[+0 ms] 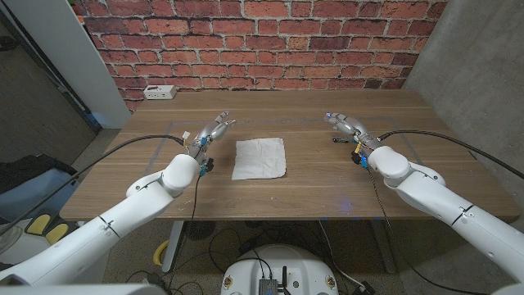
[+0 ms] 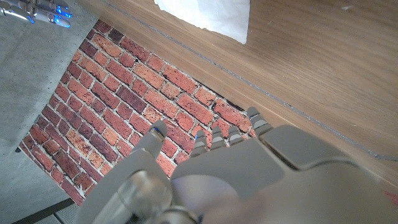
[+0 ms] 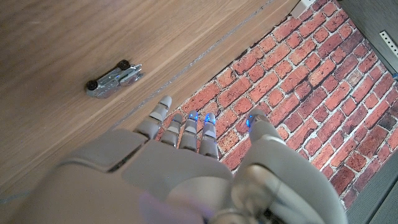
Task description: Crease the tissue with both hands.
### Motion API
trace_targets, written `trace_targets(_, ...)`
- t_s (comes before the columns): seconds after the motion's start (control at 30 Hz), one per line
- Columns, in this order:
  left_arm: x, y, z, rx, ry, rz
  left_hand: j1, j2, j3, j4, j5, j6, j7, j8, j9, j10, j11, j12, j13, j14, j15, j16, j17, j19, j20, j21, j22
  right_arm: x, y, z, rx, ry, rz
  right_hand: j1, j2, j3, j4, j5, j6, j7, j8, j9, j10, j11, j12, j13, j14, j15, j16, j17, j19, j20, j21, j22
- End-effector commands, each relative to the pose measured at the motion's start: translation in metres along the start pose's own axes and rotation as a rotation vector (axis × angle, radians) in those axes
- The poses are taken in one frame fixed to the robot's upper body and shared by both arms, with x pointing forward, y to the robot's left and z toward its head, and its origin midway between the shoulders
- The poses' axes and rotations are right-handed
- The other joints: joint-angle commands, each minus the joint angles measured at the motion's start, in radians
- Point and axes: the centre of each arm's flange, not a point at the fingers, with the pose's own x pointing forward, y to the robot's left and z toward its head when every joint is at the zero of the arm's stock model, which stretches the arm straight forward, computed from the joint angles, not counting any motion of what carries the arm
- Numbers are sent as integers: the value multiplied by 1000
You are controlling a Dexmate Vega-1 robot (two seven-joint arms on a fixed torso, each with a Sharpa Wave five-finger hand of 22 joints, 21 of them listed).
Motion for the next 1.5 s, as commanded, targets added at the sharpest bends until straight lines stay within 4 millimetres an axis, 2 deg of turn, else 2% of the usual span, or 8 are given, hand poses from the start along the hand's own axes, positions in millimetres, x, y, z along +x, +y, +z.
trace_targets(0.03, -15, 0, 9, 97, -5, 1, 11, 7, 3, -7, -2, 4, -3, 4, 1, 3, 2, 3, 5, -8, 6, 1, 4, -8, 4, -2, 3, -14, 10, 13, -100, 2, 11, 16, 1, 11, 1, 4, 7, -3, 3, 5, 9, -4, 6, 6, 5, -7, 6, 2, 2, 10, -7, 5)
trace_targets(0.57, -29, 2, 22, 229, -4, -28, 19, 7, 4, -17, -3, 31, -3, 9, 1, 2, 1, 0, 5, -21, 6, -2, 4, -23, 2, -11, 3, -29, 22, 29, -219, -11, 24, 24, 2, 15, 0, 5, 11, -8, 3, 5, 13, -8, 5, 6, 13, -16, 8, 2, 5, 20, -10, 5)
trace_targets(0.8, -36, 2, 26, 300, 13, -42, 24, 7, 5, -24, -4, 44, -2, 10, 1, 4, -1, 0, 5, -30, 4, -3, 4, -30, 1, -16, 3, -32, 30, 34, -265, -30, 30, 32, 2, 18, 0, 6, 24, -13, 6, 5, 25, -12, 8, 6, 31, -19, 14, 2, 20, 28, -8, 5)
trace_targets(1.5, -57, -1, 35, 416, 53, -86, 36, 2, 5, -39, -4, 80, 4, 15, 2, 11, -7, 2, 5, -33, 5, -1, 4, -31, -4, -20, 3, -48, 50, 46, -400, -24, 54, 52, 2, 26, -5, 7, 47, -18, 10, 6, 42, -22, 10, 6, 53, -31, 18, 1, 36, 30, -9, 6)
